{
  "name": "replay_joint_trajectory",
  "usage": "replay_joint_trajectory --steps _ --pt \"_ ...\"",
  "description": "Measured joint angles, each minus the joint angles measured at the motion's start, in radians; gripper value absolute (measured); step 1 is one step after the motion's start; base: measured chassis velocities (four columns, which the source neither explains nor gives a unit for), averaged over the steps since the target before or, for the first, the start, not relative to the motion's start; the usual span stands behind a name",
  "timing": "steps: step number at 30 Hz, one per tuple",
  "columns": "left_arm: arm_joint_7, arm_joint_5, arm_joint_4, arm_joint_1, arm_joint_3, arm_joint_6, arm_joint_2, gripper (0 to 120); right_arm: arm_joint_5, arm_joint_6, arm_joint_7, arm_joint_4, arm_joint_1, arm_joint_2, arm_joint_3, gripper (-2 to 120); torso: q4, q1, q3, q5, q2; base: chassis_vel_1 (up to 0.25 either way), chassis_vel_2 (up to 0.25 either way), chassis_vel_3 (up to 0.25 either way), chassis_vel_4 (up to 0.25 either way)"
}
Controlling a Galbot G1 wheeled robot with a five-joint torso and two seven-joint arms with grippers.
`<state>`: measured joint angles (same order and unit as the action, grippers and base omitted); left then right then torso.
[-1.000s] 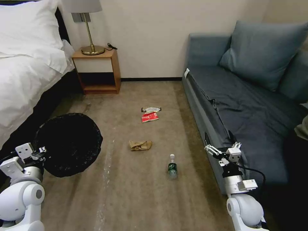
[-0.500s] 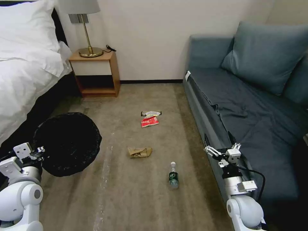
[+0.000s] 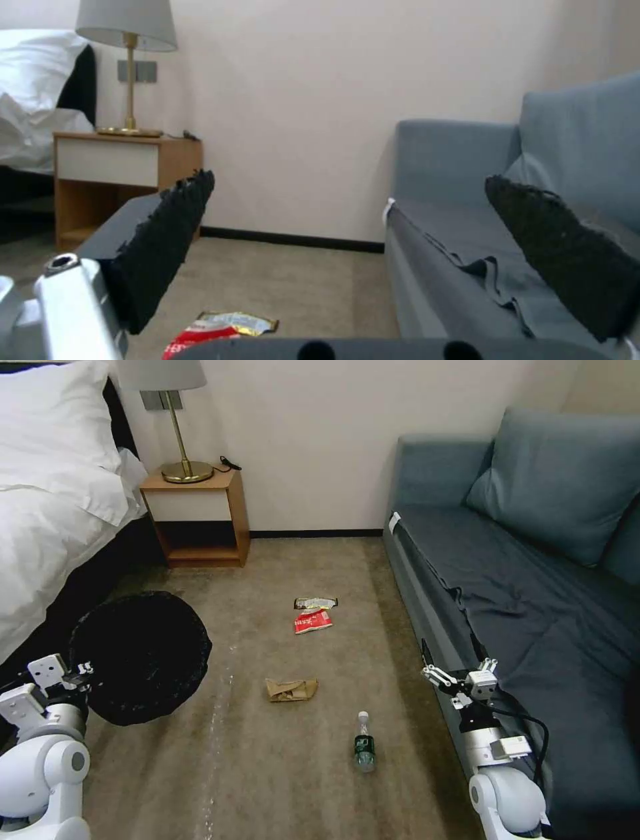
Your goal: Pick up the trash bin, then pick up the garbage on the floor and place it into the trash bin.
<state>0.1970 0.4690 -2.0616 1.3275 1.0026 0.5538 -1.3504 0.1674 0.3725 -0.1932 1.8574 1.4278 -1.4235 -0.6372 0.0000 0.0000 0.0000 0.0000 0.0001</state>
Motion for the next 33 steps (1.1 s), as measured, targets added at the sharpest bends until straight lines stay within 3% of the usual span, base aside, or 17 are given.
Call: replay_joint_trajectory --steps 11,17,19,22,23,25,31,33 --pt "-0.003 -0.010 0.001 -0.010 -0.001 0.003 0.004 1 -0.026 0.039 -0.002 0.001 -0.002 0.014 0.025 100 0.0000 0.000 0.000 0.0001 0.000 -0.052 0.050 0.047 -0.044" --pt "-0.004 -0.019 0.001 0.001 -0.006 0.003 -0.001 1 -0.030 -0.011 0.030 0.010 -0.006 0.067 0.098 100 0.0000 0.000 0.000 -0.0001 0.000 0.000 0.000 0.000 0.000" --pt "-0.006 -0.027 0.001 0.004 -0.011 0.002 -0.004 1 0.003 -0.059 0.031 0.012 -0.008 0.093 0.132 100 0.0001 0.000 0.000 0.0001 0.000 0.000 0.000 0.000 0.000" --pt "-0.011 -0.039 -0.006 0.018 -0.021 0.007 -0.009 1 0.152 -0.180 0.098 0.017 -0.025 0.134 0.227 100 -0.0001 0.000 0.000 0.0000 0.000 0.000 0.000 0.000 0.000" --pt "-0.011 -0.039 -0.006 0.018 -0.021 0.007 -0.009 1 0.152 -0.180 0.098 0.017 -0.025 0.134 0.227 100 -0.0001 0.000 0.000 0.0000 0.000 0.000 0.000 0.000 0.000" --pt "-0.013 -0.056 -0.004 0.021 -0.024 0.010 -0.017 1 0.297 -0.300 0.228 0.003 -0.074 0.155 0.337 100 0.0001 0.000 0.000 0.0002 0.000 0.000 0.000 0.000 0.000" --pt "-0.013 -0.078 0.009 0.017 -0.025 0.010 -0.026 1 0.377 -0.398 0.315 -0.027 -0.137 0.163 0.436 100 0.0001 0.000 0.000 0.0000 0.000 0.000 0.000 0.000 0.000" --pt "-0.014 -0.091 0.016 0.009 -0.028 0.010 -0.032 1 0.410 -0.473 0.386 -0.053 -0.181 0.169 0.500 100 0.0003 0.000 0.000 -0.0001 0.000 0.000 0.000 0.000 0.000"
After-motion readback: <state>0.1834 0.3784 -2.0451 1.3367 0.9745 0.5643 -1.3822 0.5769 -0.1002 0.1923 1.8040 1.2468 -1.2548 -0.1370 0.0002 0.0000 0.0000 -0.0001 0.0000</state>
